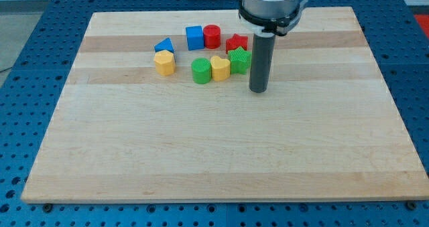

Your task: Move your arm towards the left side of the board

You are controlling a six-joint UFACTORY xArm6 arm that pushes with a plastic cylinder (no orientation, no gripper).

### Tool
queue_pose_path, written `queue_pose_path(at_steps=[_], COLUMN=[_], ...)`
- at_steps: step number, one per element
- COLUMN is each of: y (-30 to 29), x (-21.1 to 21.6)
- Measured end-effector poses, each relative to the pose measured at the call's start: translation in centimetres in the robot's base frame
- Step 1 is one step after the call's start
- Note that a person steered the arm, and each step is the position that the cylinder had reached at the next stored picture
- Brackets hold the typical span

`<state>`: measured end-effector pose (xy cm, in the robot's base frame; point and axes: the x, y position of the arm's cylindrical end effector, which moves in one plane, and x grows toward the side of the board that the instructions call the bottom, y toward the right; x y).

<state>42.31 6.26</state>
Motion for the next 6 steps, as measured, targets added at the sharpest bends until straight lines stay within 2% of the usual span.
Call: queue_pose_path(at_steps=[2,3,4,5,6], y=[0.7,-1.6,-7.6,-15.2,-24.7], x=[0.0,0.8,4.0,5.1,4.5])
